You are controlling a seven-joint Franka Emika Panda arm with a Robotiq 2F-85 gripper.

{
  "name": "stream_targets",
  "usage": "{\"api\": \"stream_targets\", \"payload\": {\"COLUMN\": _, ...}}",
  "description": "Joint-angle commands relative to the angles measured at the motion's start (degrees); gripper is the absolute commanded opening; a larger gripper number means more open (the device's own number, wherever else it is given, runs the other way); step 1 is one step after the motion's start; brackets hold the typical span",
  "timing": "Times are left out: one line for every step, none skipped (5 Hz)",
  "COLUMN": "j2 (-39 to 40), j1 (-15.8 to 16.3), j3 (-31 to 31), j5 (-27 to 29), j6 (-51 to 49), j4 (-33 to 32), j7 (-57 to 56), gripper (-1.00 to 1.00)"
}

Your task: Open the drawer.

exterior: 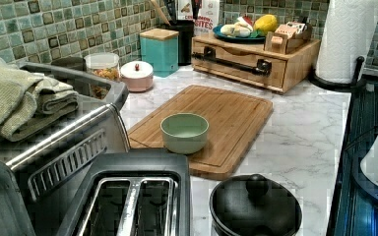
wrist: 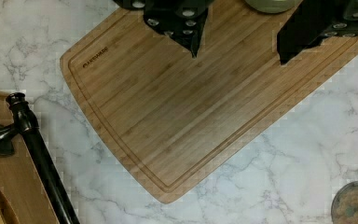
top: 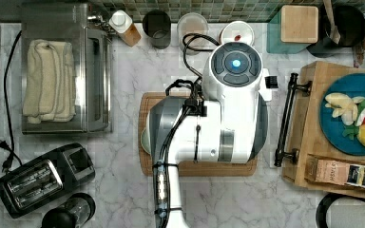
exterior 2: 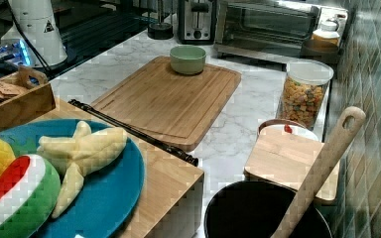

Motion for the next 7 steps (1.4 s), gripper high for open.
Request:
{"api": "stream_targets", "payload": {"j2": 0.0, "j1": 0.0, "j3": 0.0, "j5": -0.7, "j6": 0.0, "j4": 0.0, "j7": 0.0, "gripper": 1.0}}
{"api": "stream_targets", "payload": {"j2": 1.4, "j1": -3.1, "j3": 1.5, "j5": -1.6, "j6": -0.1, "j4": 0.6, "j7": -5.1, "gripper": 1.0}}
{"api": "stream_targets", "payload": {"j2": 3.5, "j1": -4.1, "j3": -1.0, "j5": -3.8, "j6": 1.5, "j4": 1.6, "j7": -13.7, "gripper": 1.0}}
{"api": "stream_targets", "payload": {"j2": 3.1, "j1": -6.3, "j3": -2.9, "j5": -4.7, "j6": 8.5, "j4": -1.5, "j7": -22.2, "gripper": 1.0}}
{"api": "stream_targets", "payload": {"j2": 4.8, "j1": -8.2, "j3": -4.9, "j5": -3.4, "j6": 11.7, "j4": -0.8, "j7": -30.1, "gripper": 1.0}}
{"api": "stream_targets", "payload": {"j2": 7.6, "j1": -10.3, "j3": -5.7, "j5": -3.9, "j6": 14.1, "j4": 0.3, "j7": -35.0, "gripper": 1.0}}
{"api": "stream_targets", "payload": {"j2": 11.2, "j1": -11.2, "j3": -6.0, "j5": -4.3, "j6": 12.6, "j4": 3.4, "j7": -36.6, "gripper": 1.0}}
